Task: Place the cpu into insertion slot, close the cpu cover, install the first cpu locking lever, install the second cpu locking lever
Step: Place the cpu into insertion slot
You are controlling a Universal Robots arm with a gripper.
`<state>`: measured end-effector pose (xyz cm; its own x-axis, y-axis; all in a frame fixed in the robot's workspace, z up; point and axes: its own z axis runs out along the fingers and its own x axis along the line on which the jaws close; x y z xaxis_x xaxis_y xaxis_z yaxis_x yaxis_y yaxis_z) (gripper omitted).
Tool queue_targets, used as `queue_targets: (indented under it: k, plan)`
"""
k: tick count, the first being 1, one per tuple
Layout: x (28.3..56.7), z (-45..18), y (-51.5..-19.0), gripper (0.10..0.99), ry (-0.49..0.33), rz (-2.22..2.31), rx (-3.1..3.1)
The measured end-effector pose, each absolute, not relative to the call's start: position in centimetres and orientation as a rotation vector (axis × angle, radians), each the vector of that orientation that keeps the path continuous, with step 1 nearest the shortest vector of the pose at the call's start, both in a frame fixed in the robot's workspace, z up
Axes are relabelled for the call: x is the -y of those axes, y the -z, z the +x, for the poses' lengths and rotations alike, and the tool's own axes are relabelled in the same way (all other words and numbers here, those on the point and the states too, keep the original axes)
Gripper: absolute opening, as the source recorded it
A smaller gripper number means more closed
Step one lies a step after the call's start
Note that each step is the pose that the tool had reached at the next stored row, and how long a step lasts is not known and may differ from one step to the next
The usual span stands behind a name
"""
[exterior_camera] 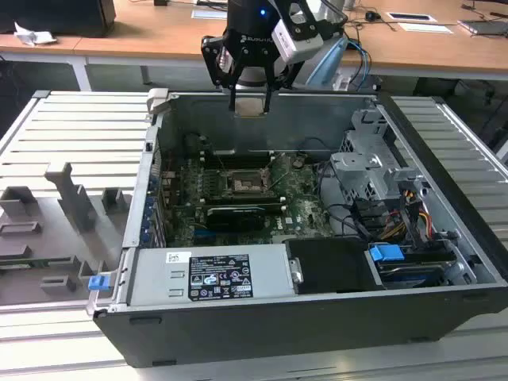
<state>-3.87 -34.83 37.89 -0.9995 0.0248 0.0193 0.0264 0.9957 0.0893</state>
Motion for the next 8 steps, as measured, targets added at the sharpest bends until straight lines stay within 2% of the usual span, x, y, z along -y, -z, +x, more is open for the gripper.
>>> queue_targets:
  k: [8]
  plan:
    - [34.83,-3.87,-37.88,0.537,0.14,-0.074,3.12]
